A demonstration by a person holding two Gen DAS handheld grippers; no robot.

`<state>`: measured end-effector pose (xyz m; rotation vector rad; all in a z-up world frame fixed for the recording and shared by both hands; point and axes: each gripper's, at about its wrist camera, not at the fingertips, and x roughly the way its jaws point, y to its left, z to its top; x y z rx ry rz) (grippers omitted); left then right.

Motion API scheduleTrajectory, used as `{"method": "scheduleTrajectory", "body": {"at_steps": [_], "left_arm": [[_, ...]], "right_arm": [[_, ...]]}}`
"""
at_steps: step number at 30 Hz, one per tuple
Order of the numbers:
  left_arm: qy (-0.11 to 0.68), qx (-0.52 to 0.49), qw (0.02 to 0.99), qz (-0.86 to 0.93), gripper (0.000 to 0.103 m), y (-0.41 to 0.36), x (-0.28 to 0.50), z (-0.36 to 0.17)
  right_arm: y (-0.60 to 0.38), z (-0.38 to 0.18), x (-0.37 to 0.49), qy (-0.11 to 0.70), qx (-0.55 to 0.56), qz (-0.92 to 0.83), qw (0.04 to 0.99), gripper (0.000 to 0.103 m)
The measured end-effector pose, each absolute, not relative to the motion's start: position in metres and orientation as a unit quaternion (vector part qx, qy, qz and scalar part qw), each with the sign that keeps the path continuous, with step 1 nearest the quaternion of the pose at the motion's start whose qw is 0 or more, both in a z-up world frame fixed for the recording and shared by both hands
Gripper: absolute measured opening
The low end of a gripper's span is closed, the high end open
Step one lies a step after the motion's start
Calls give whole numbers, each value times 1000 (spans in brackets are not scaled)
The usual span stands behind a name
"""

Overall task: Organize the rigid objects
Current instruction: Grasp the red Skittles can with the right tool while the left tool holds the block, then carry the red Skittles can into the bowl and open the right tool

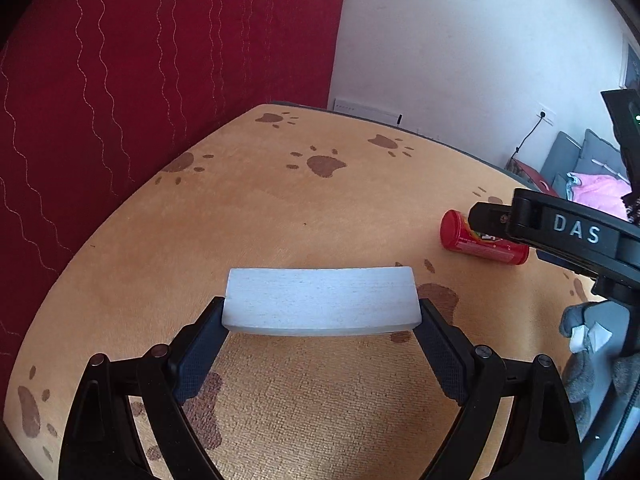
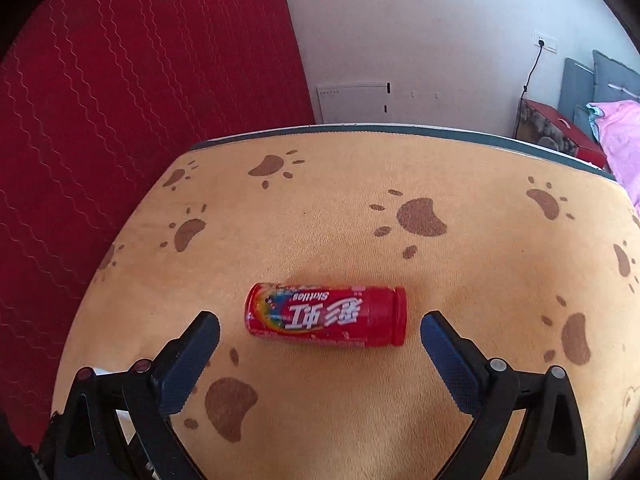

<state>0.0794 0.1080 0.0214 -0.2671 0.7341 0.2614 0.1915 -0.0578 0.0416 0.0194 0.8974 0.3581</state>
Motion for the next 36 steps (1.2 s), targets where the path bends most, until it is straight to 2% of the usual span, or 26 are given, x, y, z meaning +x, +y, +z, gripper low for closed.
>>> {"method": "scheduleTrajectory", "body": {"at_steps": [9, 13, 20, 36], "left_arm": [[359, -141, 914, 127, 91, 110, 80, 19], [362, -146, 912, 125, 91, 111, 80, 19], [365, -147, 911, 122, 91, 111, 82, 17], [367, -146, 911, 119, 91, 111, 84, 14]], "right_arm": [[-51, 26, 205, 444, -7, 152, 883, 102], [-52, 22, 204, 440, -9, 148, 886, 97], [-52, 23, 199, 430, -10, 147, 891, 97], [-107, 52, 115, 379, 35, 150, 912, 97]]}}
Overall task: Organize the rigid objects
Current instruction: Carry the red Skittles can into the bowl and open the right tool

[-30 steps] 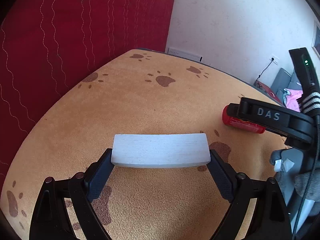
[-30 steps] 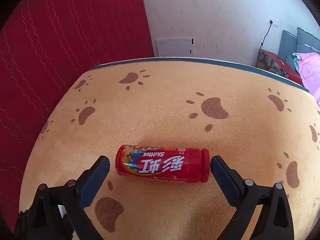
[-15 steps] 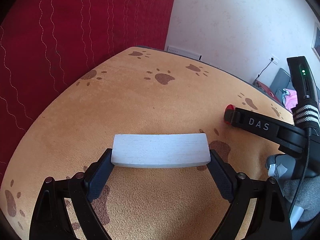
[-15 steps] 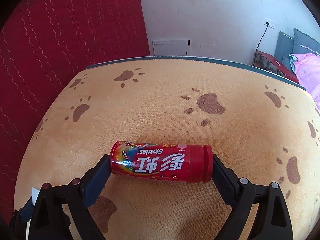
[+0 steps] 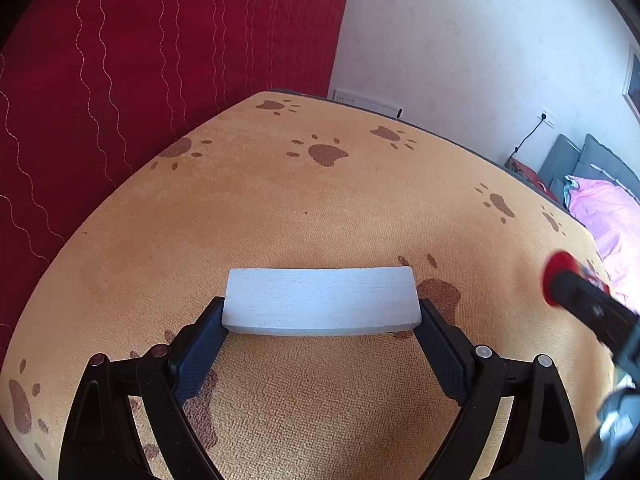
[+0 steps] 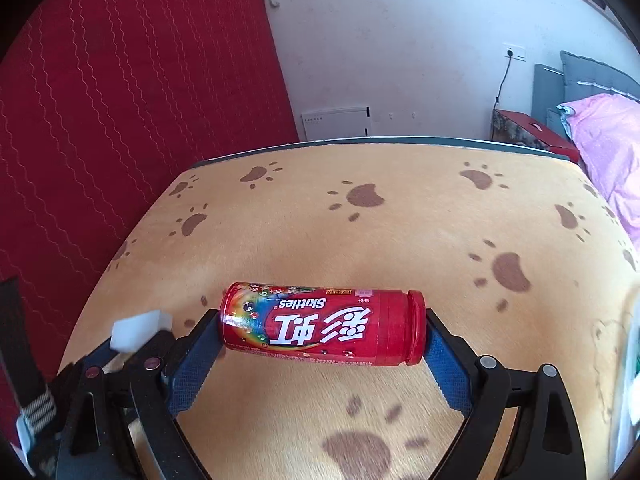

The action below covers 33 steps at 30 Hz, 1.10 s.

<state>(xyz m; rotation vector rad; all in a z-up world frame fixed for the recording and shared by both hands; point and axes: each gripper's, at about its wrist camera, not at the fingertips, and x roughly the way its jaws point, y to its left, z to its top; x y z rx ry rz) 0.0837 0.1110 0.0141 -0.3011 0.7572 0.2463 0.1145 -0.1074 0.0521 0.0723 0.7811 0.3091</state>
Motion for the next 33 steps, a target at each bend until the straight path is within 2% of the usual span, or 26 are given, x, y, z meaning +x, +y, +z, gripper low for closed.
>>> {"method": "scheduleTrajectory", "body": {"at_steps": [33], "left_arm": [[336, -60, 938, 63, 91, 50, 58, 32]], "right_arm": [[-212, 60, 16, 321, 62, 43, 944, 97]]}}
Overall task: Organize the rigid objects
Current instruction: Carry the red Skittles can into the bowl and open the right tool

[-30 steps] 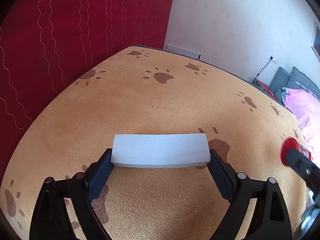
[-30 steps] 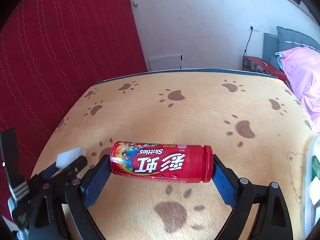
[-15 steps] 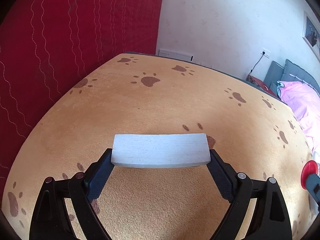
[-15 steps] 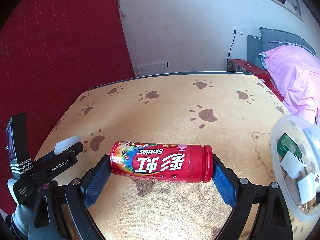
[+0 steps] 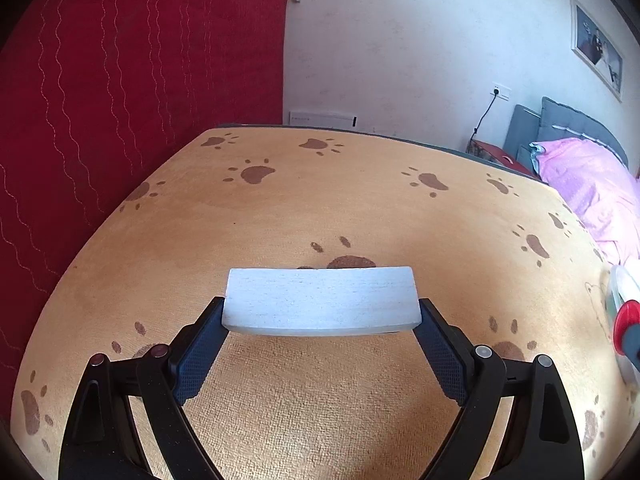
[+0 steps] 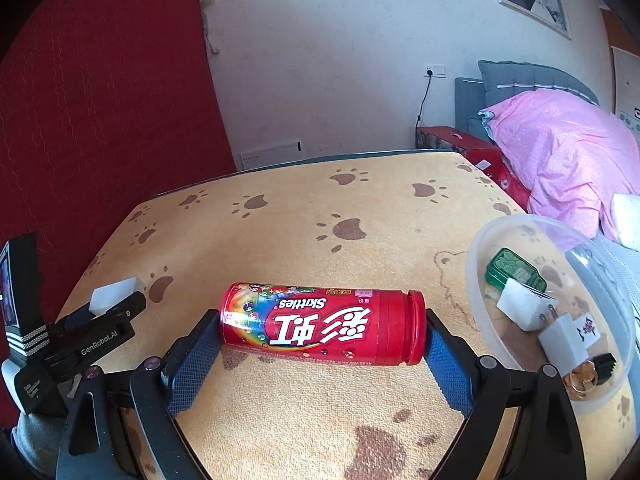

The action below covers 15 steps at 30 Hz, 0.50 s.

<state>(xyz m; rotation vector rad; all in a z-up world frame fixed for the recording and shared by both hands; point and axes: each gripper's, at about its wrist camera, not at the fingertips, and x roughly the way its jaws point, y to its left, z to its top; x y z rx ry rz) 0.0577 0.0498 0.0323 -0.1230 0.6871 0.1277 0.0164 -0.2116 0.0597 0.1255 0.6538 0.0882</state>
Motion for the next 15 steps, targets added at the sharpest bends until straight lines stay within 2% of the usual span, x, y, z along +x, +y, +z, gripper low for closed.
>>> {"method": "scheduleTrajectory", "body": {"at_steps": [15], "left_arm": [[331, -12, 942, 52, 91, 21, 50, 34]], "right_arm": [[-272, 59, -4, 311, 89, -15, 946, 97]]}}
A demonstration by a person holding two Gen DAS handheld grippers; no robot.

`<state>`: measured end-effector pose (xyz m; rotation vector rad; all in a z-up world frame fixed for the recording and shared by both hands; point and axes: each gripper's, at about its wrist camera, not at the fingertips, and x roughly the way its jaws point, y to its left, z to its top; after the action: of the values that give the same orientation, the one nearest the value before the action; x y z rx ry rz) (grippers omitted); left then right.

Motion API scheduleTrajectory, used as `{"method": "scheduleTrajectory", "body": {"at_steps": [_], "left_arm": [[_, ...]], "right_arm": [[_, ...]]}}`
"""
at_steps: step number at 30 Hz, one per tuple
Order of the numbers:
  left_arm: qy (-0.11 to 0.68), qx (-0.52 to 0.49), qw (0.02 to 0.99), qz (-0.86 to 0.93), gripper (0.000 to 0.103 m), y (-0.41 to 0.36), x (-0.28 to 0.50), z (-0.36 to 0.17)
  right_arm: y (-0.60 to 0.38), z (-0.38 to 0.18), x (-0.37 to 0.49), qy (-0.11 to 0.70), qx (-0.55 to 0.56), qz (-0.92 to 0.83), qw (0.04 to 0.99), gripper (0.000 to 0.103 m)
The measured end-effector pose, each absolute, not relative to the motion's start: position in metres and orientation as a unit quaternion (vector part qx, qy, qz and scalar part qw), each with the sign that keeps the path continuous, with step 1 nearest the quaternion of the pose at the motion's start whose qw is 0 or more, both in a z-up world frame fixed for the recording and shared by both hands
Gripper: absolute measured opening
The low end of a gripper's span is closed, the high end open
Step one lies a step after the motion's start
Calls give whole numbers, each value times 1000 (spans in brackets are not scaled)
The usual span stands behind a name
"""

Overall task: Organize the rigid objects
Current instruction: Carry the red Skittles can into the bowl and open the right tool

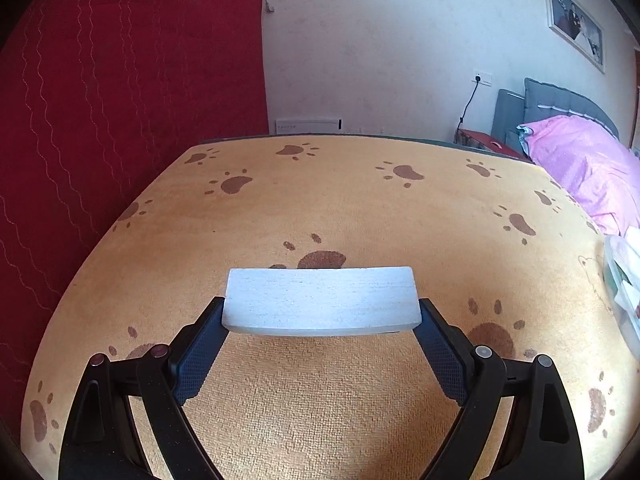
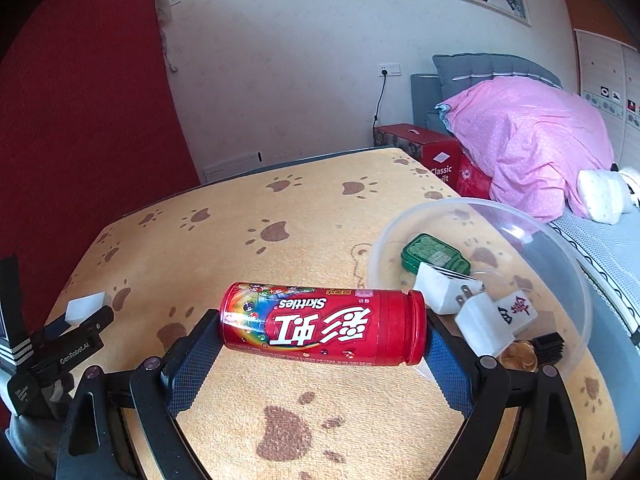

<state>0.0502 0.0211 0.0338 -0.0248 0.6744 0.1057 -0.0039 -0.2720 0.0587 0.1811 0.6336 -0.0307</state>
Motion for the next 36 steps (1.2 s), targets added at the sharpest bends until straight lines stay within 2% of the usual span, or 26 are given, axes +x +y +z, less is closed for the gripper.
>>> {"method": "scheduleTrajectory", "body": {"at_steps": [12, 22, 36], "left_arm": [[336, 14, 941, 30, 91, -11, 43, 44], [336, 17, 940, -46, 91, -81, 34, 64], [345, 37, 931, -114, 91, -166, 26, 70]], "right_arm": [[-344, 60, -28, 295, 108, -76, 946, 97], [-404, 61, -27, 286, 119, -121, 943, 97], [-436, 45, -19, 294, 148, -92, 940, 101]]}}
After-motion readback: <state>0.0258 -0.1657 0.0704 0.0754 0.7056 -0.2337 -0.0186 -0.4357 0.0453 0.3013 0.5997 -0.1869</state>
